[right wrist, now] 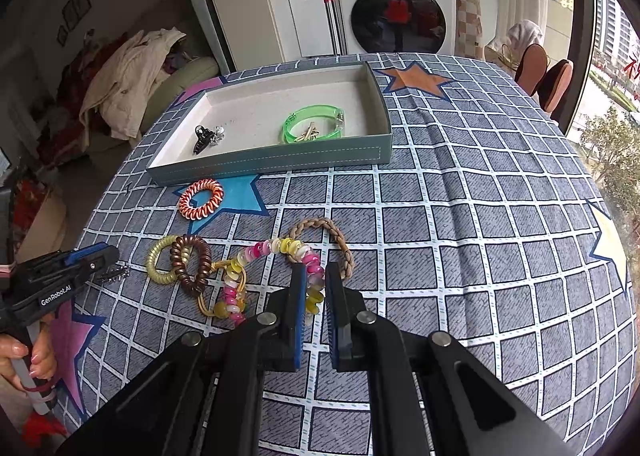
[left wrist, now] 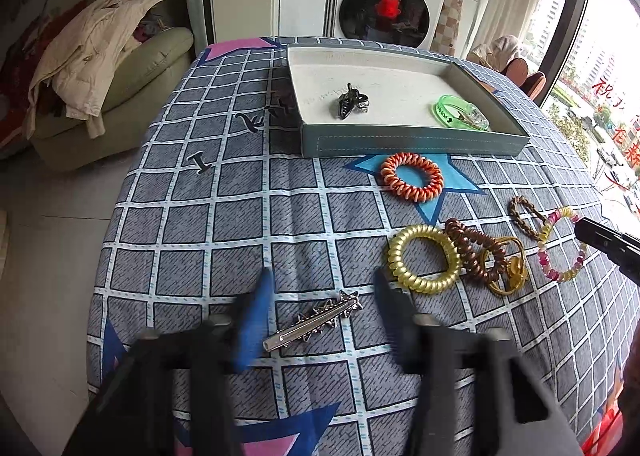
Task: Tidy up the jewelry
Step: 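Reach the left tool toward the pink star clip while the right tool grasps the beaded bracelet, then carry the silver barrette in the left tool and beaded bracelet in the right tool over the tray, then open the left tool to drop the barrette while the right tool releases the bracelet onto the green bangle, then withdraw both open tools from the tray back over the remaining jewelry, then grasp the yellow spiral hair tie with the left tool while the right tool grasps the yellow beaded hair tie, then carry the yellow spiral tie and yellow beaded tie in both tools over the tray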
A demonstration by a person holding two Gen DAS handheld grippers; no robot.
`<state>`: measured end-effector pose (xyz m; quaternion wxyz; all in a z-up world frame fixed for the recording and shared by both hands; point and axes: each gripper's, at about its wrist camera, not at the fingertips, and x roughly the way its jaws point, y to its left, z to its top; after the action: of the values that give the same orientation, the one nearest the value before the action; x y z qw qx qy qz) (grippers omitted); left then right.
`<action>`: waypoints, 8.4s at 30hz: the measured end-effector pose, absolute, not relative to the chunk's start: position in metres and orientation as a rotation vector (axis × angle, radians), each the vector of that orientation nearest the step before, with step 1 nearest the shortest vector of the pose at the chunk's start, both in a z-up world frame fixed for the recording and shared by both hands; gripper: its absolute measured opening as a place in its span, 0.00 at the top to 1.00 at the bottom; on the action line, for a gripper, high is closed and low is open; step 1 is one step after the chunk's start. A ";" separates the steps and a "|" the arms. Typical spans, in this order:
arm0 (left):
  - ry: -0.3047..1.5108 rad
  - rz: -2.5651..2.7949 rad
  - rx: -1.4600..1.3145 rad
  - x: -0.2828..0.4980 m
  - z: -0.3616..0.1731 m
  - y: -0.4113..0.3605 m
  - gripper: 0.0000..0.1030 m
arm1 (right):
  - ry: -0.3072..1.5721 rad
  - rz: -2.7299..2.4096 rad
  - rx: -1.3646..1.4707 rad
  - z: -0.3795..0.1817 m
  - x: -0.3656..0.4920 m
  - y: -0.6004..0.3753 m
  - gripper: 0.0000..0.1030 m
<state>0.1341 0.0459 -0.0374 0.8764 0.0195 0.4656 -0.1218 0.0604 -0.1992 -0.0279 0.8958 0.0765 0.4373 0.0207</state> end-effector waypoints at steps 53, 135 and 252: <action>0.924 -0.464 0.051 0.163 0.004 0.023 0.60 | 0.850 0.093 0.159 0.010 0.087 -0.192 0.90; 0.797 -0.234 0.150 0.216 0.006 -0.005 0.00 | 0.872 0.071 0.364 -0.013 0.154 -0.224 0.21; 0.821 -0.346 0.069 0.199 0.031 -0.005 0.72 | 0.824 0.101 0.210 0.019 0.127 -0.205 0.81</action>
<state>0.1993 -0.0050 0.0308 0.9018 0.0335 0.3969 -0.1674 0.1275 -0.2051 0.0186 0.9097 0.1019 0.3995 0.0492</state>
